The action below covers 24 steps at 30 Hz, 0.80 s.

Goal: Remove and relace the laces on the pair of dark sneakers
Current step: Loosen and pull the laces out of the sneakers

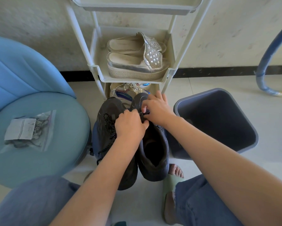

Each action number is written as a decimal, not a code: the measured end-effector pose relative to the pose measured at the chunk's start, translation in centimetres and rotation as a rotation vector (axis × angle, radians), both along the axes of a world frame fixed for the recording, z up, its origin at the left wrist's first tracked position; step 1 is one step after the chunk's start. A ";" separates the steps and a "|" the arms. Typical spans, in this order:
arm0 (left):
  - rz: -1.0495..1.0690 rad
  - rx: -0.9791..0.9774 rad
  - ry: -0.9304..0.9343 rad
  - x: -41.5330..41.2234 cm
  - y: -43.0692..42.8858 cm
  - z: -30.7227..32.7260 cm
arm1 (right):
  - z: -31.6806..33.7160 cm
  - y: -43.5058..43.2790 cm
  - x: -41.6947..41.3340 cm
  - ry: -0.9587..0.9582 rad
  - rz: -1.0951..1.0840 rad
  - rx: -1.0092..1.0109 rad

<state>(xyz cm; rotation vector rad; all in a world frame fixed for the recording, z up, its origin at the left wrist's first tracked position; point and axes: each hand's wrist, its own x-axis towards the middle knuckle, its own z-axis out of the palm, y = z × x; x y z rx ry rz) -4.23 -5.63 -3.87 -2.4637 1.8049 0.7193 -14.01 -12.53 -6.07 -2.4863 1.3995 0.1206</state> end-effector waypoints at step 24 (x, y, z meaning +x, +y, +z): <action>0.094 -0.020 0.111 -0.1 0.7 -1.0 | 0.0 0.7 1.1 -0.007 -0.072 0.403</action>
